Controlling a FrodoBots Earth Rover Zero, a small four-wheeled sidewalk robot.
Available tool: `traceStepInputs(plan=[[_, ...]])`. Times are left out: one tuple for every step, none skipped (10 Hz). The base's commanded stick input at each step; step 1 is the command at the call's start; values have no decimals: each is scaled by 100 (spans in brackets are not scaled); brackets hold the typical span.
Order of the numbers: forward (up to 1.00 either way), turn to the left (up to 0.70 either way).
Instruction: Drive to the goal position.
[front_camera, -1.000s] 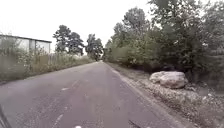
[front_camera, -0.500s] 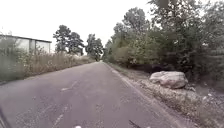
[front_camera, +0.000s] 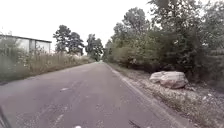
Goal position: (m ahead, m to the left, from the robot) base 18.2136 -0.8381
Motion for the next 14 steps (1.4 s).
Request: traceStepInputs(plan=[[-100,0],[-100,0],[-100,0],[-100,0],[-100,0],[-11,0],[58,0],[72,0],[87,0],[100,0],[100,0],[100,0],[100,0],[100,0]])
